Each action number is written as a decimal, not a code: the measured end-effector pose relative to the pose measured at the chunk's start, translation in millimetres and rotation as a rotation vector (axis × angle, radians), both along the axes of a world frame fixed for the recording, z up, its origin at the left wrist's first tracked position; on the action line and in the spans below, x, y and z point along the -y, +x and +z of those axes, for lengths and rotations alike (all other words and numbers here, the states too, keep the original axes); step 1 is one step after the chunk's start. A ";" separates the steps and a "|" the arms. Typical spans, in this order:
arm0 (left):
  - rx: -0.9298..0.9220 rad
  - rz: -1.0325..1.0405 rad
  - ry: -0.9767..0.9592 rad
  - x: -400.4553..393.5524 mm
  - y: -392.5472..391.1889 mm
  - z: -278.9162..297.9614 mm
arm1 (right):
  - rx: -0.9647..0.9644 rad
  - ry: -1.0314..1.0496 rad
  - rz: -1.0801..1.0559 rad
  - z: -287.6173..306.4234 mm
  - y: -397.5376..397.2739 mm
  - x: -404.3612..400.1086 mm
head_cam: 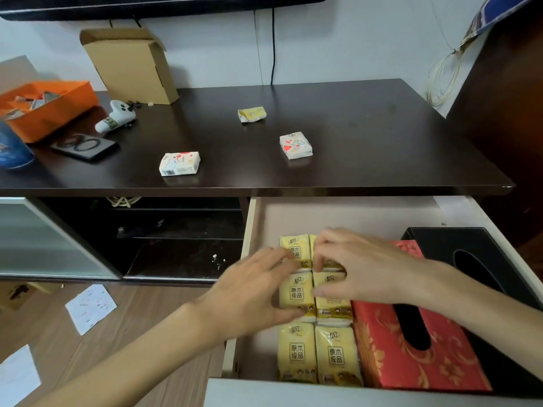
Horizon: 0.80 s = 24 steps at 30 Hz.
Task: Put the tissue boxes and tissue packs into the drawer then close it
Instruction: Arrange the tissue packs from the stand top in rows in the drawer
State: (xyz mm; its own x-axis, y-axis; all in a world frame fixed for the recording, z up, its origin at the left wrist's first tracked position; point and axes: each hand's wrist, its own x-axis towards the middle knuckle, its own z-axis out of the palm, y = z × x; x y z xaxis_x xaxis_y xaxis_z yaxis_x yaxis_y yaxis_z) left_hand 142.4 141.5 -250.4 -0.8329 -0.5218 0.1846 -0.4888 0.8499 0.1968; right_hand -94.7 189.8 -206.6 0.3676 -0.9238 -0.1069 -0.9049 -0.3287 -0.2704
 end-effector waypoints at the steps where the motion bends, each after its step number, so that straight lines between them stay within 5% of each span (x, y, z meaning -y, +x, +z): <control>1: -0.053 0.037 -0.010 8.5 5.4 10.8 | 0.049 -0.068 -0.007 5.5 -2.9 7.8; 7: -0.267 0.473 -0.043 120.0 51.6 74.3 | 0.247 -0.428 -0.141 18.5 -20.7 107.1; 12: 0.011 0.887 -0.009 187.5 64.5 72.5 | 0.220 -0.401 -0.307 10.6 -26.9 189.8; 24: -0.176 0.537 0.188 182.0 24.9 51.6 | 0.152 -0.335 -0.252 -1.8 -41.5 191.0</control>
State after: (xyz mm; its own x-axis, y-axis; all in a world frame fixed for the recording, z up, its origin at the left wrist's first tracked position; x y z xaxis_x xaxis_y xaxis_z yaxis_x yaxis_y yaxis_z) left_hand 167.4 -40.5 -198.8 -0.4089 -0.8985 0.1595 -0.7871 0.4357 0.4366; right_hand -136.2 -1.2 -208.4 0.1145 -0.9611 0.2514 -0.9264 -0.1947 -0.3224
